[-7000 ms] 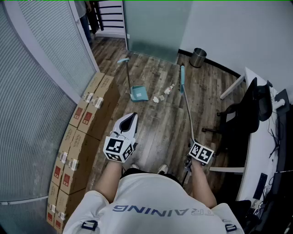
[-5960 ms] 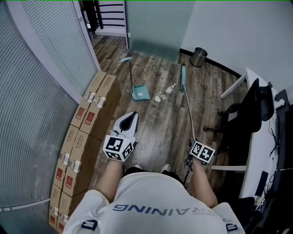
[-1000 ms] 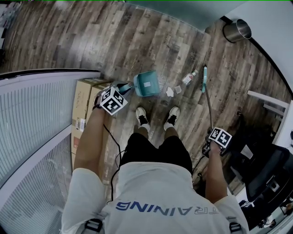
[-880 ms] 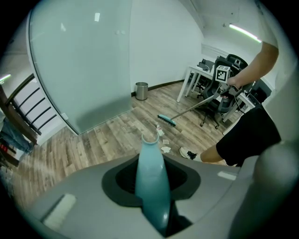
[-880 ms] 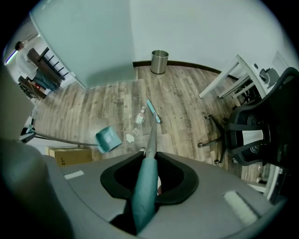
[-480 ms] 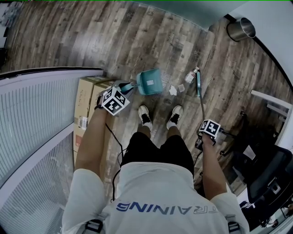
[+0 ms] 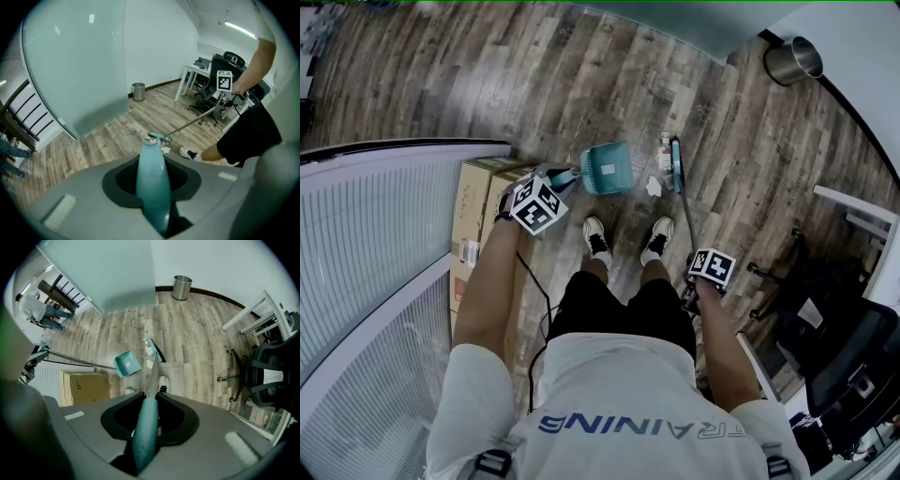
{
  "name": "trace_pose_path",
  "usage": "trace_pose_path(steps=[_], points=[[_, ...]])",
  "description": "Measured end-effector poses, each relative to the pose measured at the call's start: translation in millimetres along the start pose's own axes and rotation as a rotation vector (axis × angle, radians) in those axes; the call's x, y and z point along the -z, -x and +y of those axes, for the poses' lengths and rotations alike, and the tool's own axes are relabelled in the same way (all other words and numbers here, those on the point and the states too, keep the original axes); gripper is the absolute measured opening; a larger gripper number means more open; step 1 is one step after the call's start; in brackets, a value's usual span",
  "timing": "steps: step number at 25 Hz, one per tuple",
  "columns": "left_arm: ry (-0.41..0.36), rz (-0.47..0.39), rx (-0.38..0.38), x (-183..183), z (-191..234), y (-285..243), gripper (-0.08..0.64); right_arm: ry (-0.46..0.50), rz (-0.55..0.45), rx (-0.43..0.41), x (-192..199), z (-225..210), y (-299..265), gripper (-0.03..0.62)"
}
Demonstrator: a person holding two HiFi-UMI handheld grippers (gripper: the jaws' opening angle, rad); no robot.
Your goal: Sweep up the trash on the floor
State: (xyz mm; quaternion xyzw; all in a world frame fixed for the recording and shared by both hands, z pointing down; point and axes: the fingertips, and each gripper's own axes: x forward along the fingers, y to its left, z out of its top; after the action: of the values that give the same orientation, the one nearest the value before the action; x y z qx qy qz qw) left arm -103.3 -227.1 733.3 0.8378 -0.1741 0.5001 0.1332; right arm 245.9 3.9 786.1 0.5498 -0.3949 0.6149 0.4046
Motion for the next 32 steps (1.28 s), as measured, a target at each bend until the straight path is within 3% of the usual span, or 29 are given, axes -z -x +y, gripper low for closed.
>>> trace_pose_path(steps=[4,11,17,22,27,32], points=[[0.013,-0.004,-0.001,-0.4,0.5,-0.1,0.100,0.099,0.010,-0.021,4.5,24.0,1.4,0.104],[0.026,-0.012,-0.007,0.0,-2.4,-0.1,0.101,0.439,0.032,-0.022,19.0,53.8,9.7,0.104],[0.034,-0.016,-0.009,-1.0,-3.3,-0.5,0.100,0.567,0.040,-0.051,29.5,69.7,16.8,0.104],[0.041,-0.015,-0.012,0.1,-4.3,-0.2,0.100,0.696,0.035,-0.128,39.3,92.6,24.1,0.104],[0.037,-0.009,-0.013,3.0,-4.6,1.3,0.100,0.603,0.021,-0.147,34.4,85.7,31.6,0.104],[-0.006,0.034,-0.001,11.1,-4.5,6.9,0.100,0.298,0.016,-0.166,24.9,38.3,37.9,0.104]])
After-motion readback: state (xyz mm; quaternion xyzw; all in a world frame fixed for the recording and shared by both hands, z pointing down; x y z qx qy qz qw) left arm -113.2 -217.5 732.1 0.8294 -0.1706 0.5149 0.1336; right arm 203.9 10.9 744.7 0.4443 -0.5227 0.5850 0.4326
